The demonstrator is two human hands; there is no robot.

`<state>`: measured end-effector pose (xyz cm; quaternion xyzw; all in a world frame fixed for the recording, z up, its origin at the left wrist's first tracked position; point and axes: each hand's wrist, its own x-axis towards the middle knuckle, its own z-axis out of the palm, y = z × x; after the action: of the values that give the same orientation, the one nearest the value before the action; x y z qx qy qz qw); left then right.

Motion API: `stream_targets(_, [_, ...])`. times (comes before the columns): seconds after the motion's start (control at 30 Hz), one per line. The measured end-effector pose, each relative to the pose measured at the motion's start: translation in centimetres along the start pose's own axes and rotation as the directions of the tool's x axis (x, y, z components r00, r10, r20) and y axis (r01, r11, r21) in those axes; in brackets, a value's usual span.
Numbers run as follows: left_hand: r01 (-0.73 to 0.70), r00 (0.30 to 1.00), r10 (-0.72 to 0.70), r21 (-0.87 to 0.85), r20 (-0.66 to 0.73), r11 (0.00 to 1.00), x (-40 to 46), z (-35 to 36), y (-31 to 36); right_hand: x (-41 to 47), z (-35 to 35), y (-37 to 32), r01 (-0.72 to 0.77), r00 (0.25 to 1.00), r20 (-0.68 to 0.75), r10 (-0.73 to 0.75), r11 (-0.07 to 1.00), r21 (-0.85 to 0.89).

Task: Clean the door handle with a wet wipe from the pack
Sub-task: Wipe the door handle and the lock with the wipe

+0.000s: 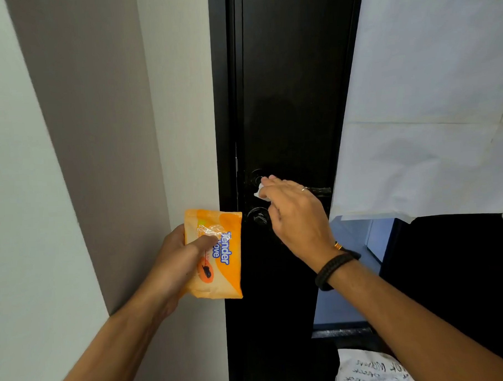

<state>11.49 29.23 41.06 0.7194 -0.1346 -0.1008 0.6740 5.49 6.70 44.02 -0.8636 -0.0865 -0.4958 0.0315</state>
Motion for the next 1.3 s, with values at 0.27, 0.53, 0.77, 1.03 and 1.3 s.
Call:
stream_targets(0.27, [0.003, 1.0, -0.003, 0.021, -0.004, 1.0, 0.1, -0.1, -0.2, -2.0, -3.7, 5.7, -0.083, 0.996, -0.023, 0.082, 0.994, -0.073])
stream_targets(0.53, [0.012, 1.0, -0.012, 0.016, -0.013, 1.0, 0.1, -0.1, -0.3, -4.8, -3.8, 8.0, -0.569, 0.816, -0.027, 0.578, 0.81, 0.143])
stream_targets(0.77, [0.013, 1.0, -0.013, 0.027, -0.004, 1.0, 0.1, -0.1, -0.1, -5.4, -1.7, 8.7, -0.88, 0.421, 0.301, 0.855, 0.306, 0.362])
stream_targets(1.03, [0.02, 1.0, -0.02, 0.023, 0.003, 1.0, -0.1, -0.1, -0.1, -3.2, 0.0, 7.8, -0.582, 0.727, -0.096, 0.679, 0.685, 0.437])
stream_targets(1.3, [0.007, 1.0, -0.007, 0.046, 0.018, 0.999, 0.3, 0.0, -0.3, -4.0, -0.2, 9.2, -0.502, 0.812, -0.214, 0.544, 0.836, 0.219])
